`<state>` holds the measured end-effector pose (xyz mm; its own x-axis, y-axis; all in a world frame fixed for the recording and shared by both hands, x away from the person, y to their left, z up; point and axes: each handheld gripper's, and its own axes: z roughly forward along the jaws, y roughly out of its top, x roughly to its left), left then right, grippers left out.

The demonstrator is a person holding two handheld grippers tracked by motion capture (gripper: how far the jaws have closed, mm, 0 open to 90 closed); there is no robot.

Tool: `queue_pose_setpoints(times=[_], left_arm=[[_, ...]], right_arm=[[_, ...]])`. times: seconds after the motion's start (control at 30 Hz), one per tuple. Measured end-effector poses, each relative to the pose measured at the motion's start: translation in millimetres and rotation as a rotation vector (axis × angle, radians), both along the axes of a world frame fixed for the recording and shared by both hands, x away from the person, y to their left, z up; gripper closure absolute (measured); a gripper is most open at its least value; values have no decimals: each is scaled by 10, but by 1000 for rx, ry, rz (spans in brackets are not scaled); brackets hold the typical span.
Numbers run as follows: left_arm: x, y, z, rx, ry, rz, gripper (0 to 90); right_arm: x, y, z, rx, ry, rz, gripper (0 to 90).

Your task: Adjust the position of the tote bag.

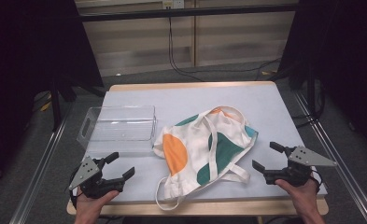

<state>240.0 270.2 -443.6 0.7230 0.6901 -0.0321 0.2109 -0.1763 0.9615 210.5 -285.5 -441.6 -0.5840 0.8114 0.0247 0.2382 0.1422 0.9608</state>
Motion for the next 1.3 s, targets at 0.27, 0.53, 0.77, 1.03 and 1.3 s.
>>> queue_pose_setpoints(times=[0.27, 0.53, 0.77, 1.03, 1.3], left_arm=[[-26, -78, 16, 42, 11, -41, 240], [-33, -205, 53, 54, 32, -102, 369], [-33, -392, 87, 53, 43, -193, 436], [-84, -590, 137, 75, 65, -269, 488], [-108, -834, 177, 107, 101, -353, 521]], right_arm=[[-1, -3, -4, 7, 14, 13, 121], [20, 14, -15, 3, 25, 49, 260], [49, 7, -36, -1, 35, 69, 325], [37, 17, -36, 17, 48, 90, 378], [-2, 58, -10, 4, 47, 99, 410]])
